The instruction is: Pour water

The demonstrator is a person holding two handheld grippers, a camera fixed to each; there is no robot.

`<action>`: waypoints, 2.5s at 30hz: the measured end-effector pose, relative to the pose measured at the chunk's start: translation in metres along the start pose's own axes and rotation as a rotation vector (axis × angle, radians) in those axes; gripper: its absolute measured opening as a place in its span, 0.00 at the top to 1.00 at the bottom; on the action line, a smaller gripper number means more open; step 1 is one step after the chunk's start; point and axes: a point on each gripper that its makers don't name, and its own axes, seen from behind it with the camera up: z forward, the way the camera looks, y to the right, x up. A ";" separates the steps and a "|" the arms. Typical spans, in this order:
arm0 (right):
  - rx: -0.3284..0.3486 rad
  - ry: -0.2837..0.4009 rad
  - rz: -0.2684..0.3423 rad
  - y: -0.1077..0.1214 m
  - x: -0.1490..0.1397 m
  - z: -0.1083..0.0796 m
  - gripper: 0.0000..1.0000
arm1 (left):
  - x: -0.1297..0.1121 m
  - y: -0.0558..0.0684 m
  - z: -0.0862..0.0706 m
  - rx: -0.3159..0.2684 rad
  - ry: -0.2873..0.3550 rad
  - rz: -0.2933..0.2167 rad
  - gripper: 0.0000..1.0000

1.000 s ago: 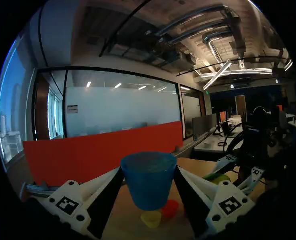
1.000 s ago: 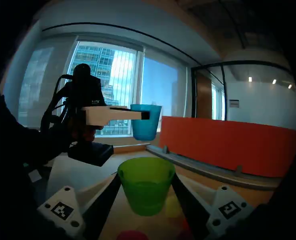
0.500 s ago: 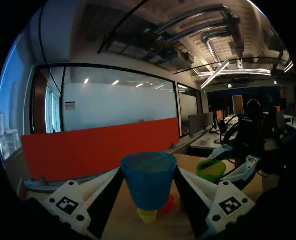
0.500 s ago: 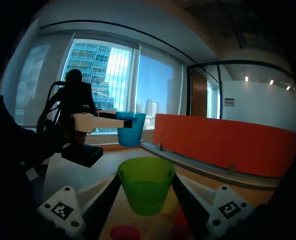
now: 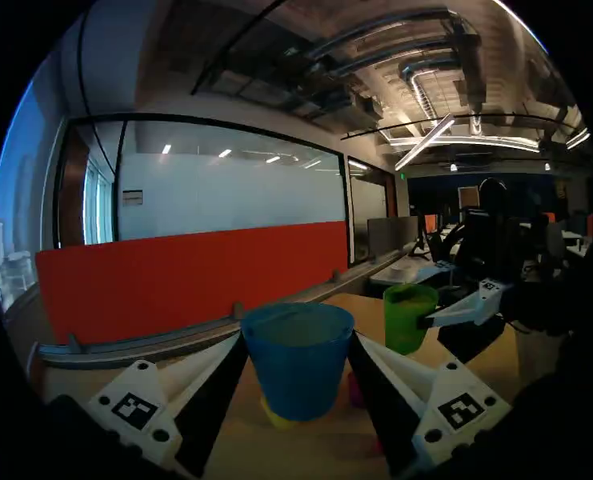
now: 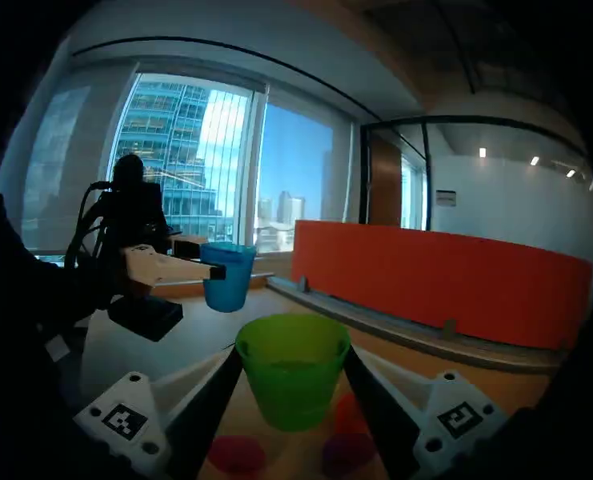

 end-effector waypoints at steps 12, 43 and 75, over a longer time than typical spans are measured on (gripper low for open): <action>-0.045 -0.059 0.009 0.019 -0.025 -0.018 0.10 | -0.042 0.004 -0.010 -0.001 -0.061 -0.012 0.15; -0.014 -0.309 0.051 0.032 -0.124 -0.035 0.10 | -0.151 0.010 0.001 -0.071 -0.345 0.026 0.14; 0.060 -0.497 0.041 0.018 -0.195 -0.048 0.09 | -0.215 0.015 -0.006 -0.143 -0.560 0.090 0.14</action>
